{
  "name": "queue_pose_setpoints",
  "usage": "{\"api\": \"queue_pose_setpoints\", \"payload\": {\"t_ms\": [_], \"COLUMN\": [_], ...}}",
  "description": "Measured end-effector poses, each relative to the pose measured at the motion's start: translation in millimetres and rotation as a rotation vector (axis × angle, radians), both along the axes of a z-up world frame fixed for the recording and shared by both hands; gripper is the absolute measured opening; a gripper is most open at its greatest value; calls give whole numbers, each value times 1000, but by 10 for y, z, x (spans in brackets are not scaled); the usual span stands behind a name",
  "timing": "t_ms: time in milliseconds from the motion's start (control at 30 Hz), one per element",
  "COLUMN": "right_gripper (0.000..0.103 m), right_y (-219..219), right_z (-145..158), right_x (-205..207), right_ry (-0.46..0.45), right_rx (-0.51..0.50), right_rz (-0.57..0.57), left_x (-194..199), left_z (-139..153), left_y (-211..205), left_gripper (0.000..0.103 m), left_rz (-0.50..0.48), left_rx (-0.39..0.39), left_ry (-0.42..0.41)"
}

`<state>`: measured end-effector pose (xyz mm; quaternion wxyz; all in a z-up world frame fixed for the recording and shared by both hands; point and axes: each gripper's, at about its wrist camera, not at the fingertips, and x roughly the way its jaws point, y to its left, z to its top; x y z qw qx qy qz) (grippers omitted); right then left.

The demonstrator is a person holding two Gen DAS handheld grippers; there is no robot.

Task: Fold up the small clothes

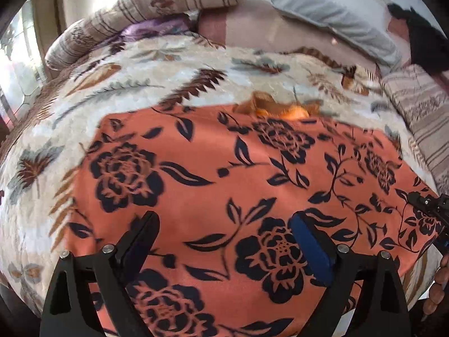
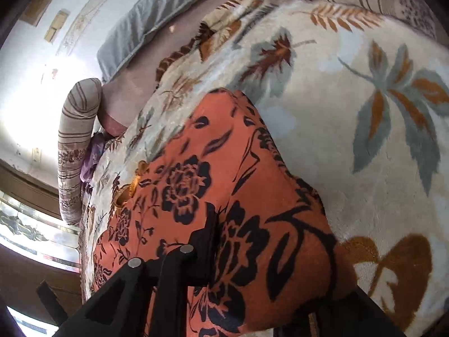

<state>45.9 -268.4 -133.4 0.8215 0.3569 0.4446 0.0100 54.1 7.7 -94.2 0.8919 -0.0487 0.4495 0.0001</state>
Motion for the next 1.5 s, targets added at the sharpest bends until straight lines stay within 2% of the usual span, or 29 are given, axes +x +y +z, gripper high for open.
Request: {"api": "queue_pose_setpoints", "payload": {"t_ms": [67,167,233,300,333,400,467,533,600,667,733,800,867,967,1000,1033,1067,1100,1133,1267,1400,1433,1500], "right_gripper": [17,16,16,16,16,16,16,18,17,17,16,17,19,25,26,35,54,65,71,71,71,71,71], "right_y": [183,719,1246,1842,2125,2683,3210,3520,3533,3485,3474,3471,3512,3771,3708,3662,3602,3554,3506,3223,2744,2614,2357], "right_z": [349,971,1342,1569,1583,1383,881,238,290,460,686,844,752,294,305,353,387,416,457,605,628,624,625], "right_x": [19,-2,-95,-254,-329,-424,-447,-409,-530,-537,-561,-560,-627,-661,-744,-823,-847,-850,-877,-1103,-1325,-1344,-1350], "right_ry": [-73,-216,-318,-402,-415,-381,-275,-94,-166,-184,-254,-291,-294,-207,-287,-326,-310,-290,-290,-332,-327,-323,-310], "right_rx": [-48,-148,-218,-293,-306,-337,-417,-471,-518,-483,-505,-474,-449,-514,-536,-528,-473,-415,-387,-331,-279,-265,-222], "right_rz": [33,131,234,349,407,522,648,748,709,689,670,629,647,788,783,776,780,787,786,740,633,599,531], "left_x": [-159,-422,-587,-726,-764,-820,-863,-918,-962,-985,-984,-981,-971,-945,-946,-948,-948,-942,-938,-953,-976,-982,-937], "left_z": [217,426,454,388,321,141,-17,-64,-45,-23,-14,-5,-4,-5,0,6,14,23,36,134,279,323,360], "left_y": [324,893,1285,1672,1835,2108,2297,2401,2409,2409,2416,2419,2406,2368,2350,2330,2310,2291,2271,2110,1719,1593,1353], "left_gripper": [95,95,95,95,95,95,94,94,94,94,94,94,94,94,94,94,94,94,94,94,94,94,94], "left_rz": [54,181,295,397,444,520,572,564,545,526,512,511,500,477,469,459,446,429,408,304,151,106,55], "left_rx": [-36,-56,-46,-64,-80,-114,-149,-207,-183,-171,-190,-197,-205,-210,-210,-209,-215,-227,-246,-338,-412,-415,-365], "left_ry": [-76,-169,-215,-223,-213,-183,-127,-121,-134,-149,-154,-159,-159,-155,-157,-161,-167,-171,-178,-220,-198,-194,-174]}}
